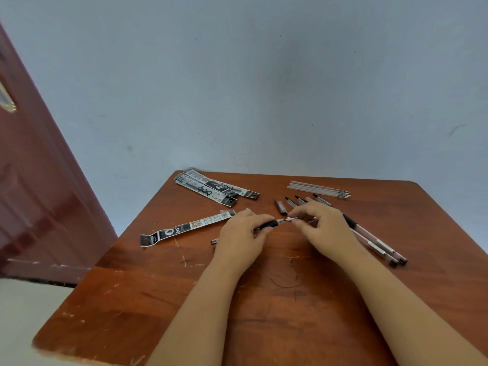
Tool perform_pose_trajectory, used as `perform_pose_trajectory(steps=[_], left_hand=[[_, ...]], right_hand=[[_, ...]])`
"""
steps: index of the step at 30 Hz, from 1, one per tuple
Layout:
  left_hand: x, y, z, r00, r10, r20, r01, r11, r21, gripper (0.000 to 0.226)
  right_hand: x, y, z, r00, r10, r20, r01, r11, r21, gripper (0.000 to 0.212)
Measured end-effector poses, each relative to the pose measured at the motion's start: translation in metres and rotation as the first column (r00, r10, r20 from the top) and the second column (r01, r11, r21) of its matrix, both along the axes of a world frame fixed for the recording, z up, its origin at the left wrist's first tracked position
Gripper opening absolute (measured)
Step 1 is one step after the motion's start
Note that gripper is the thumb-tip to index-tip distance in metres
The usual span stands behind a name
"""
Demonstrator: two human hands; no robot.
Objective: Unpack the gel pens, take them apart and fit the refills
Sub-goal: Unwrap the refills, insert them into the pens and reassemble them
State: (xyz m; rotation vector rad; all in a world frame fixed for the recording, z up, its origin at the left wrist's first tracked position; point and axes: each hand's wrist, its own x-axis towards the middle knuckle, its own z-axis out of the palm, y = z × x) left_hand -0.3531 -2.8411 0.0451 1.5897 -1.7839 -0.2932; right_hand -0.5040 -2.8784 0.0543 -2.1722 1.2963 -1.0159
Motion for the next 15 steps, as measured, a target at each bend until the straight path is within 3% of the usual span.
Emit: perform_pose_trajectory(steps=[15], left_hand=[[-0.0015, 0.0043, 0.0005, 0.996, -0.086, -0.023, 0.084, 0.994, -0.074, 0.024]], right_hand=[[-0.0015, 0.0024, 0.0037, 0.984, 0.081, -0.161, -0.073, 0.996, 0.052, 0.021]])
